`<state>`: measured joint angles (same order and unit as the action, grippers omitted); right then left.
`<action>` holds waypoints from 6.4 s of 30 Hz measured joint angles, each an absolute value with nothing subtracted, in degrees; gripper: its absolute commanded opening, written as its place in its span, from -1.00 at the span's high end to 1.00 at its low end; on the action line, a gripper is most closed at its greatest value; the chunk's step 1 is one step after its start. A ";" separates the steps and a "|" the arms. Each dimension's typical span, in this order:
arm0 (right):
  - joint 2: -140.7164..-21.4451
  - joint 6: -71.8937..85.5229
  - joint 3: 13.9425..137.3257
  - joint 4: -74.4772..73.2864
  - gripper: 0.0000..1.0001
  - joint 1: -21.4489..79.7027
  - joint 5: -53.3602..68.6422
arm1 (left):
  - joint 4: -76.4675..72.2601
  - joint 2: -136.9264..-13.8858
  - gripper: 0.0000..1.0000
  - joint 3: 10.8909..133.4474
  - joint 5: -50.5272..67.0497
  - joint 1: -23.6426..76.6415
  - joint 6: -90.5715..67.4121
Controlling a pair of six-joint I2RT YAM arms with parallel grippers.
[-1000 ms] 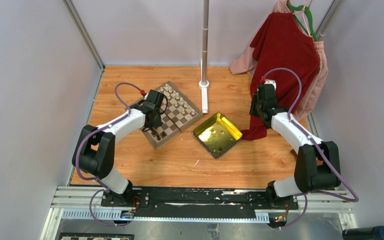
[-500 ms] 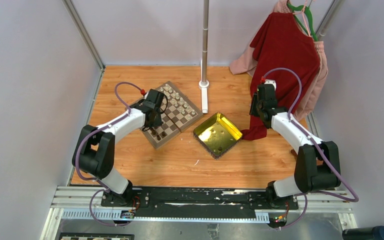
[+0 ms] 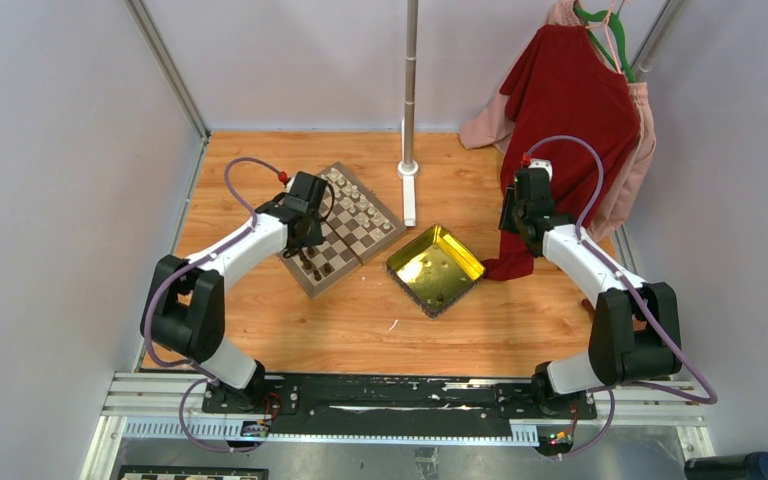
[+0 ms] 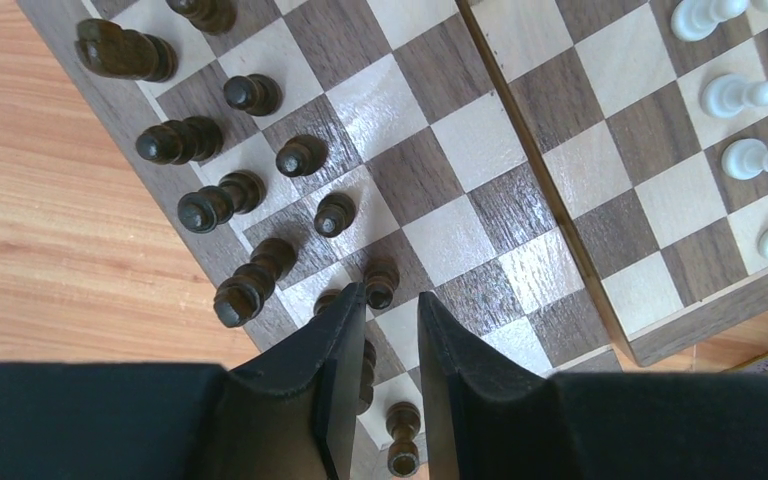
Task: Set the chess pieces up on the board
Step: Place the chess piece on the chessboard, then pick up the chess piece from the storage box, then place the chess piece on the chessboard.
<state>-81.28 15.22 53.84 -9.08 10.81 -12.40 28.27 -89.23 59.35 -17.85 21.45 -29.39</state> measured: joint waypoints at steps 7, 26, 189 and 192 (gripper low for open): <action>-81.25 15.25 53.84 -9.08 0.19 10.79 -12.38 | 29.39 -86.54 0.36 59.81 -18.74 21.45 -29.36; -80.71 15.94 53.84 -9.17 0.19 10.79 -12.53 | 26.70 -91.64 -0.12 74.11 -9.17 48.12 -6.55; -86.19 18.48 55.61 -5.63 0.23 2.20 -8.97 | 29.28 -88.01 1.00 62.30 -21.32 34.13 -26.74; -86.19 18.48 55.59 -5.63 0.23 2.24 -8.97 | 29.34 -87.90 1.00 61.14 -21.28 32.60 -28.58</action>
